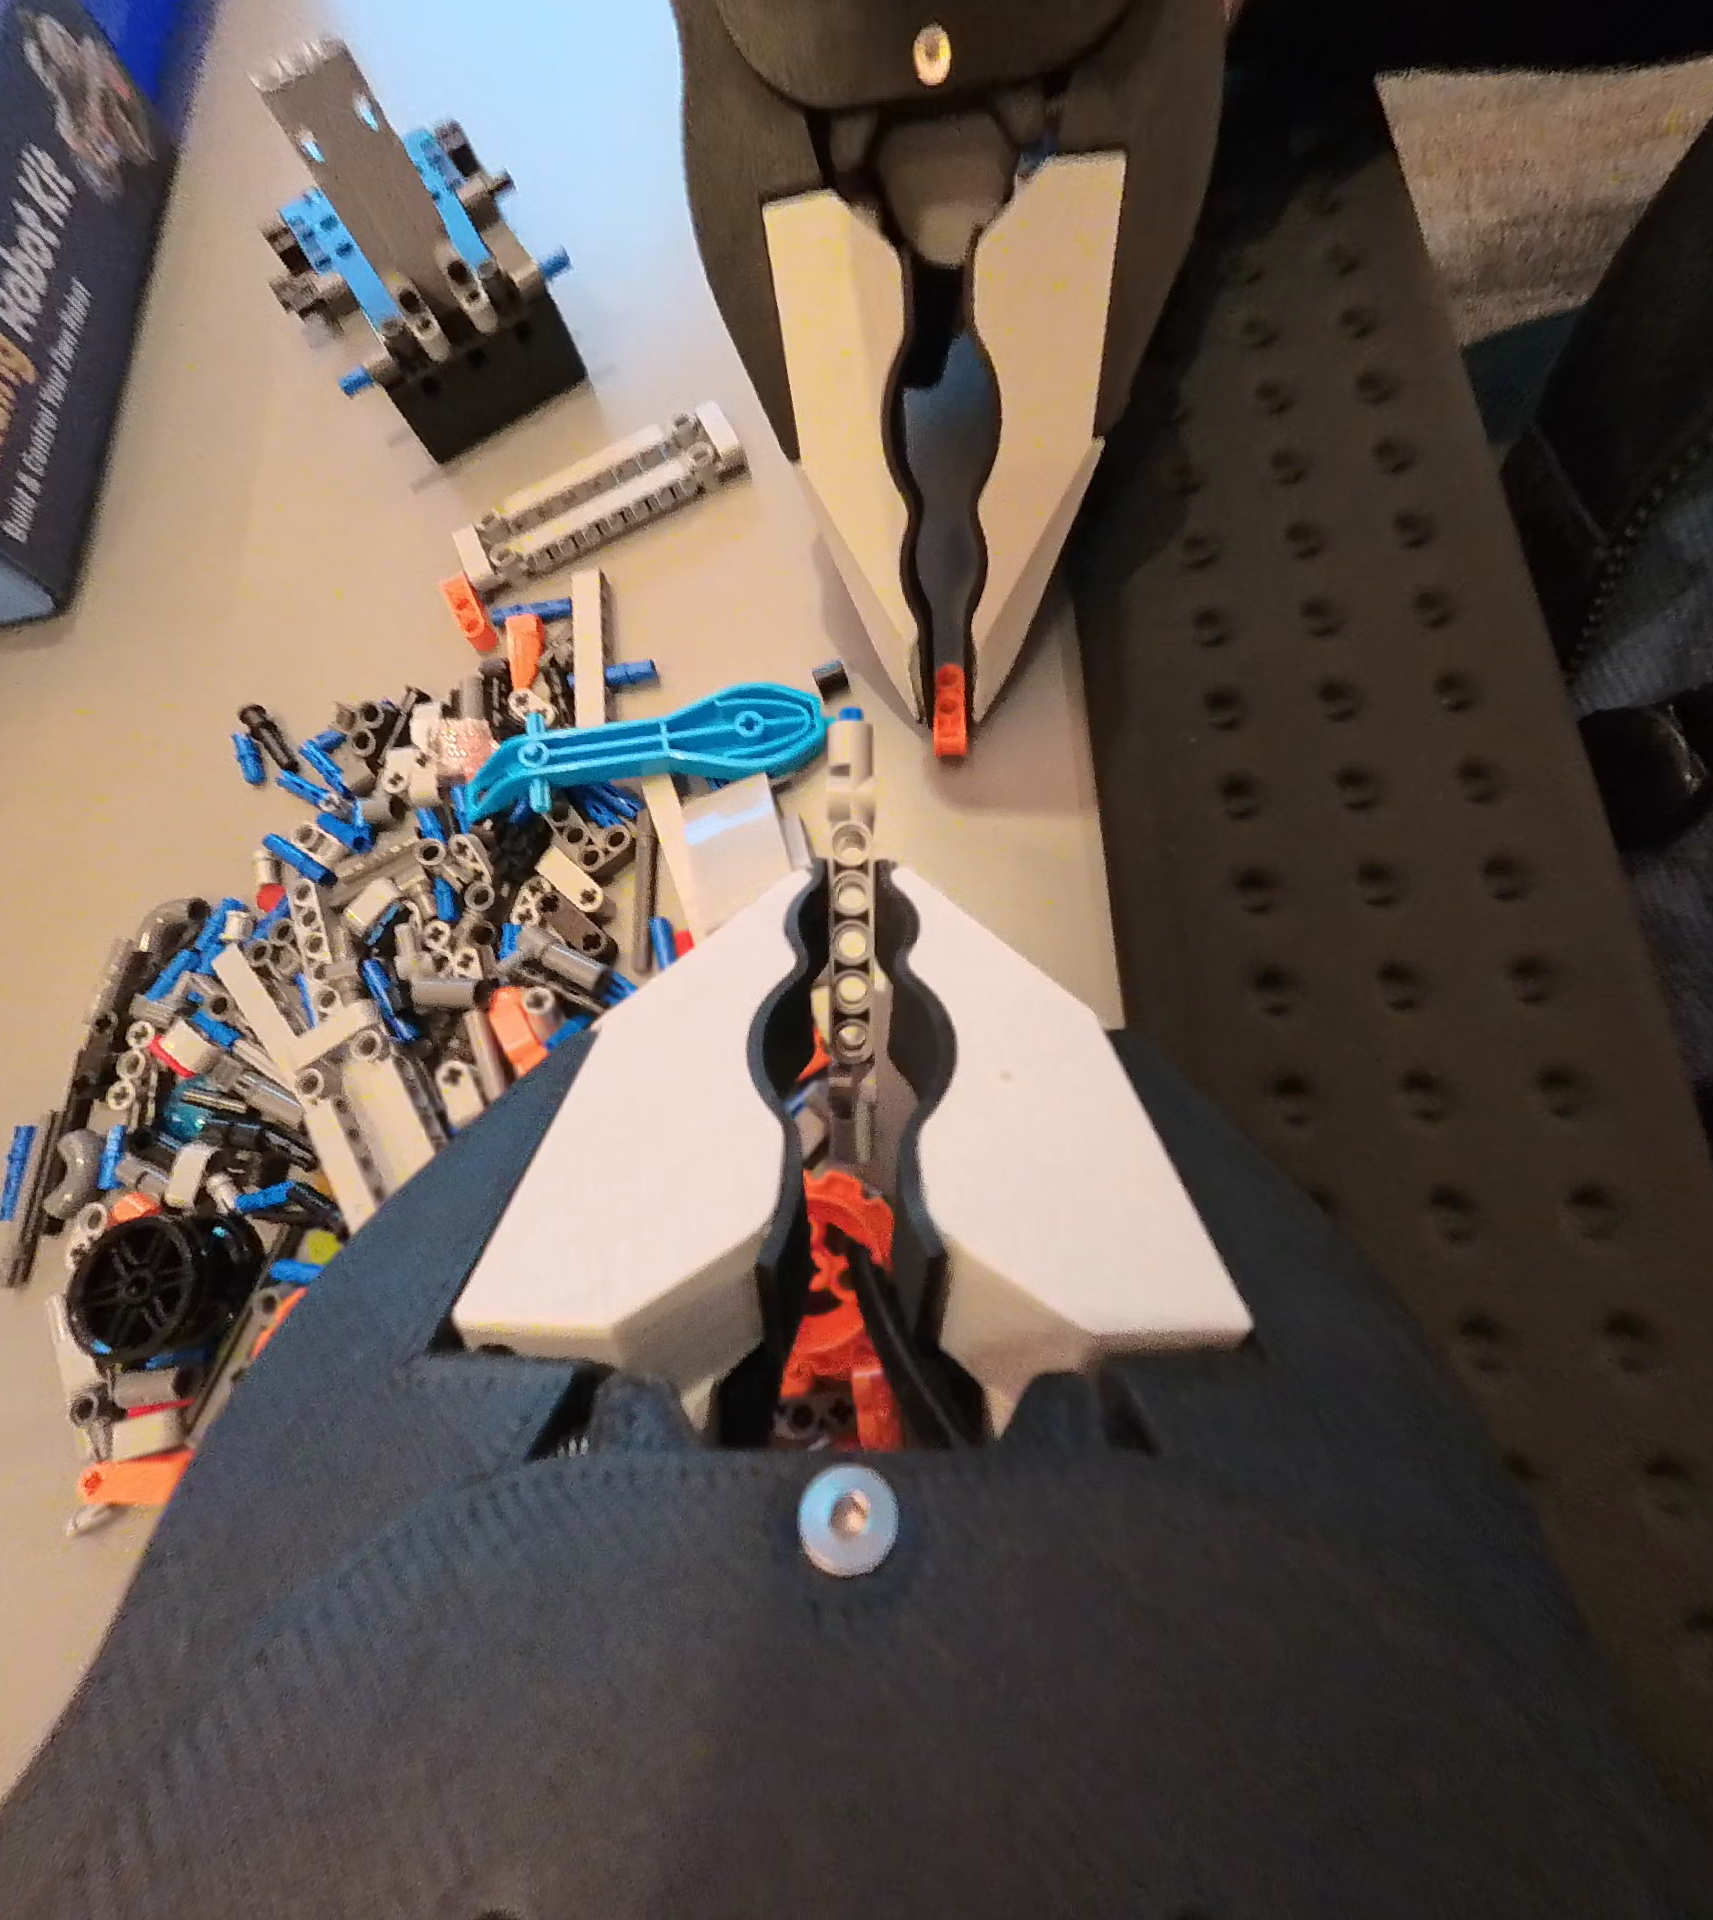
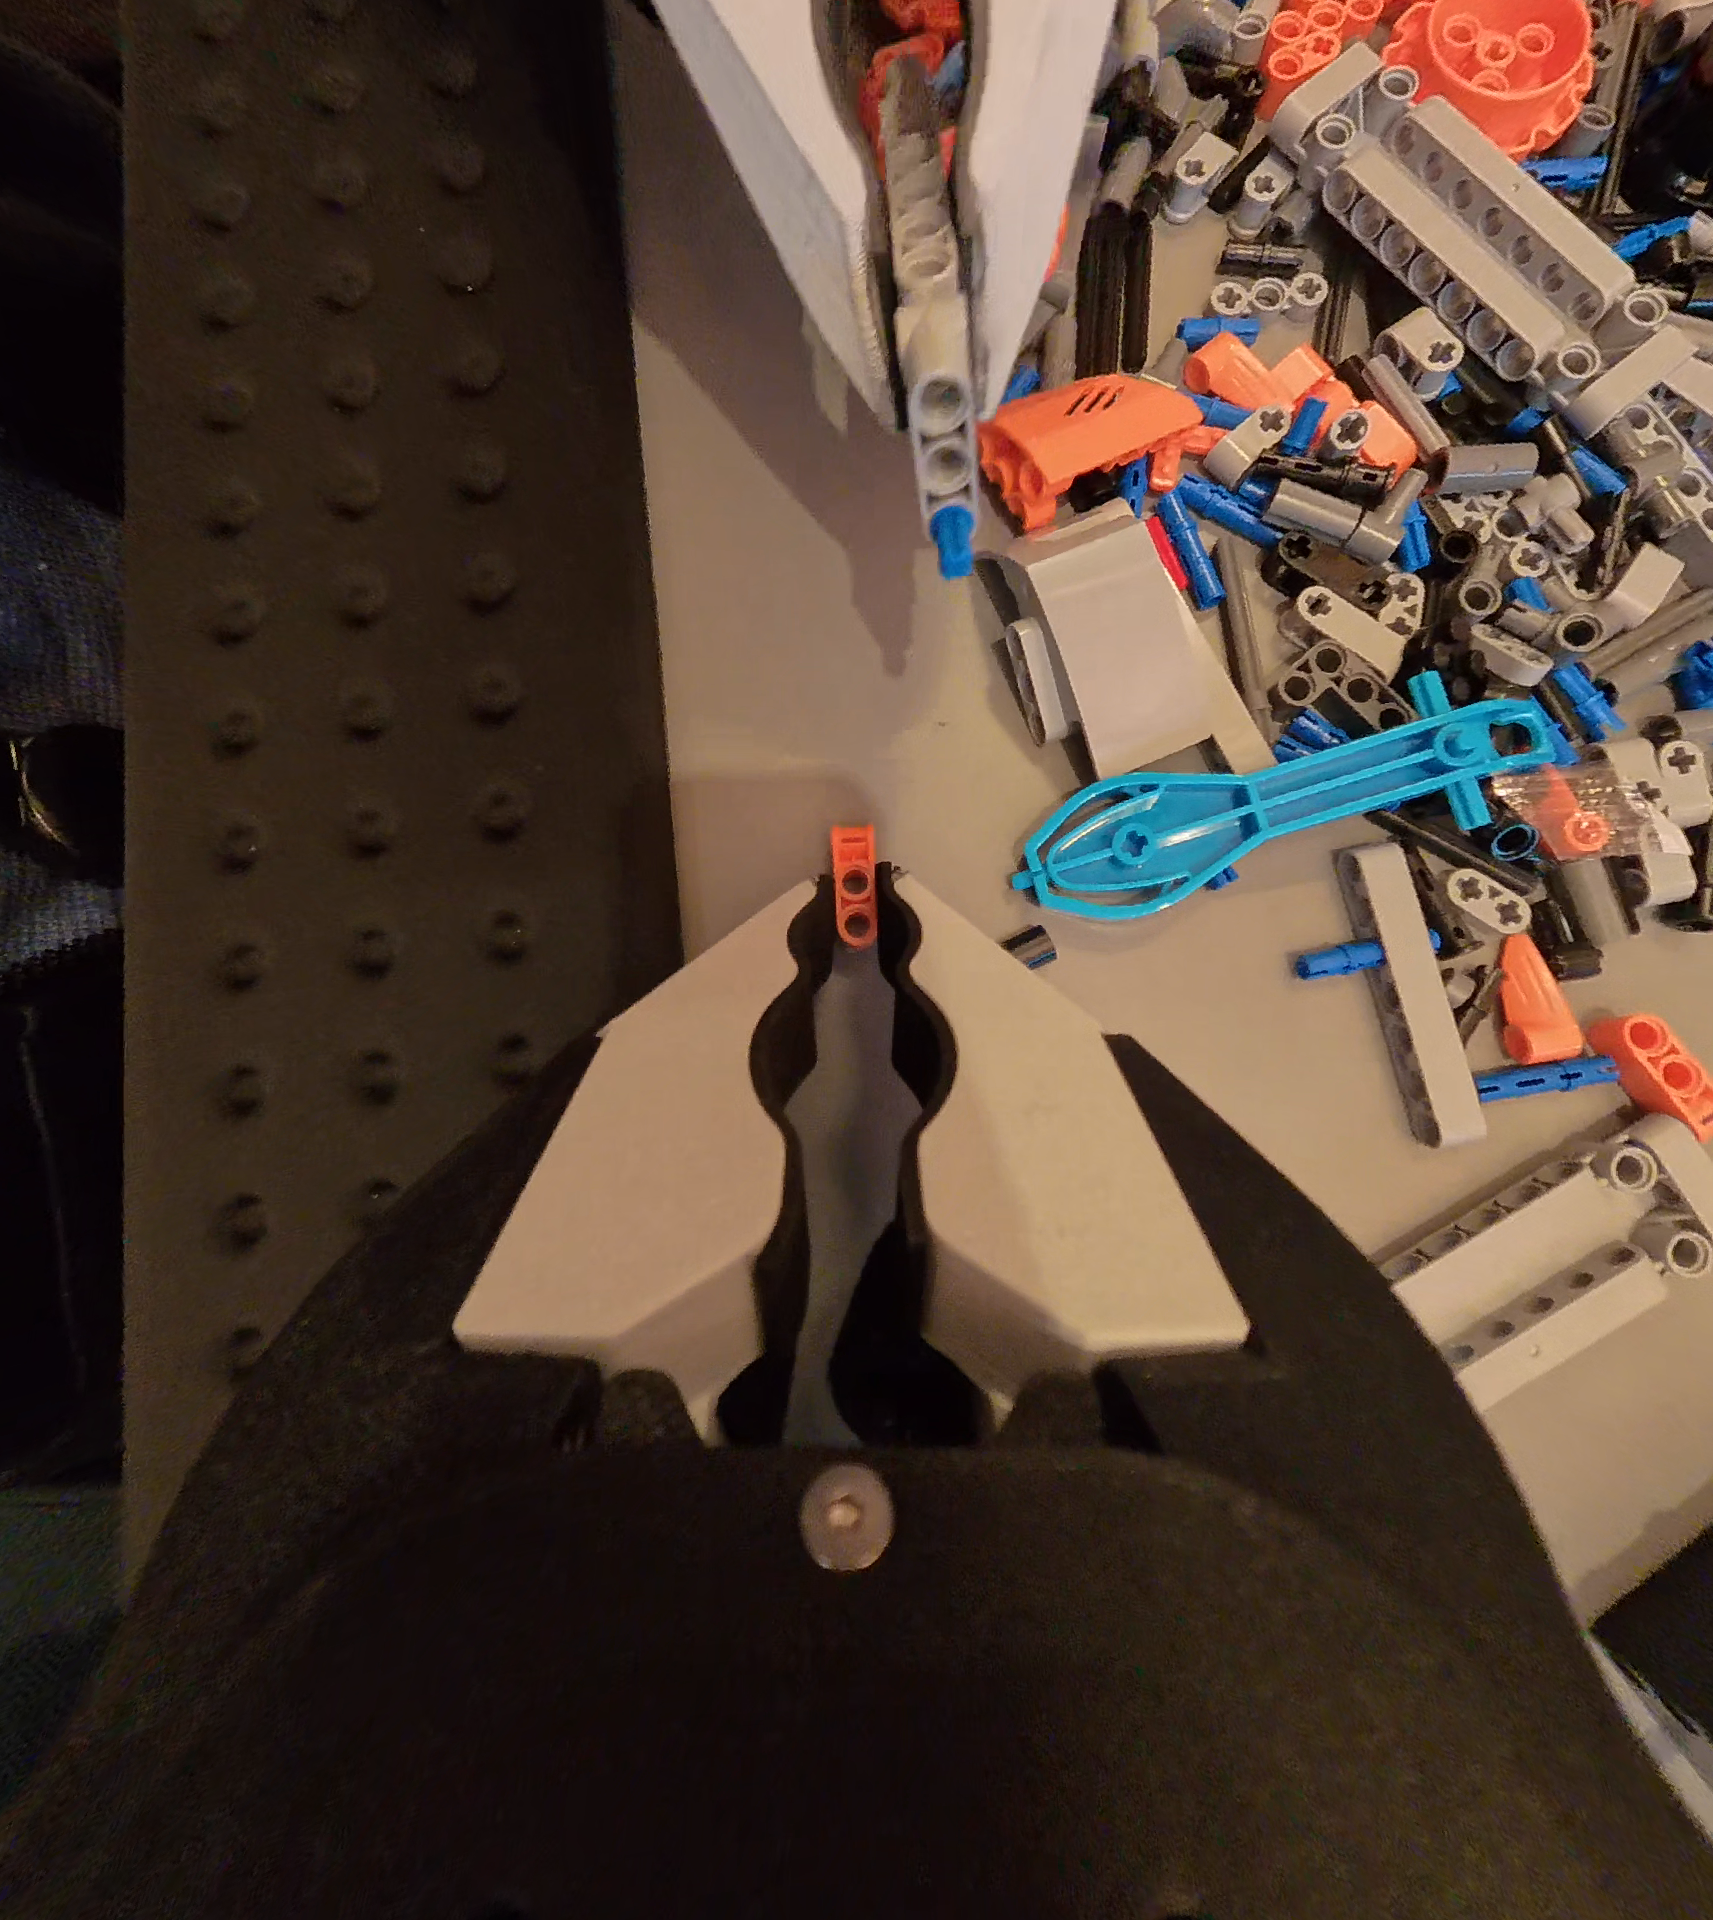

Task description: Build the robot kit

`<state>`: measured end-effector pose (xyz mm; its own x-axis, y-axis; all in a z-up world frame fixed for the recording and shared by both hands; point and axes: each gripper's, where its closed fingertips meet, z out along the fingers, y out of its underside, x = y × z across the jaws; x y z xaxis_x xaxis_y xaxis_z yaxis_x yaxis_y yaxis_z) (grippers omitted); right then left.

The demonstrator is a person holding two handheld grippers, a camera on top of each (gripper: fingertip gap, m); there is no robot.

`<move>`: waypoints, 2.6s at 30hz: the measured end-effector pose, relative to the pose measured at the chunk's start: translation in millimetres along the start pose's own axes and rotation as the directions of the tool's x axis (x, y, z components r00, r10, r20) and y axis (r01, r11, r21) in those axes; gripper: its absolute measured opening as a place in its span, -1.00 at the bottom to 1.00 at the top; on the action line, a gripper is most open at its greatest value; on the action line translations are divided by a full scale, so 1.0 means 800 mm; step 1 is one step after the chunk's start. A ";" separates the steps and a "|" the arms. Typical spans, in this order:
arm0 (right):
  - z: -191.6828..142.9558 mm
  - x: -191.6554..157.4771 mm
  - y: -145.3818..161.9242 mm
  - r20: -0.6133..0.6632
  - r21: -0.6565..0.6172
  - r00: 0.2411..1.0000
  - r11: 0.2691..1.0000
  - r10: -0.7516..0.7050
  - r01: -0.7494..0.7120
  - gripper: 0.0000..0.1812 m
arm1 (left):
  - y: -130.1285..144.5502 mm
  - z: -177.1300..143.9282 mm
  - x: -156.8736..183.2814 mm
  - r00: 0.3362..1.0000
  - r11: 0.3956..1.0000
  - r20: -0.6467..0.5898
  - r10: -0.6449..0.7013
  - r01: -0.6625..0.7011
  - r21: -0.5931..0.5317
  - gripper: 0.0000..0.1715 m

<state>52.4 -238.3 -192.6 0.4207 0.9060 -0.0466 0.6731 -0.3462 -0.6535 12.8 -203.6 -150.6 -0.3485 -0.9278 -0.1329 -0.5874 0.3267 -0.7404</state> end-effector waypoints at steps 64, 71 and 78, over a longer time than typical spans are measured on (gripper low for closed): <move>-0.074 0.019 -0.093 -0.262 0.186 0.952 0.960 -0.156 0.209 -0.93 | -0.077 -0.002 -0.012 0.979 0.983 0.132 0.158 -0.169 0.072 -0.95; -0.081 0.022 -0.086 -0.214 0.267 0.974 0.955 -0.070 0.127 -0.93 | -0.046 -0.001 0.001 1.000 0.999 0.008 0.029 -0.028 -0.033 -0.69; -0.072 0.025 -0.074 -0.177 0.302 0.984 0.951 -0.021 0.075 -0.93 | 0.019 0.022 0.032 0.996 0.957 -0.075 0.047 -0.066 -0.282 -0.65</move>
<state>55.8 -214.1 -111.1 0.5074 0.8557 0.1018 0.4879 -0.1879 -0.8524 7.9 -226.0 -177.1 -0.4298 -0.8953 -0.1173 -0.7449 0.4250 -0.5144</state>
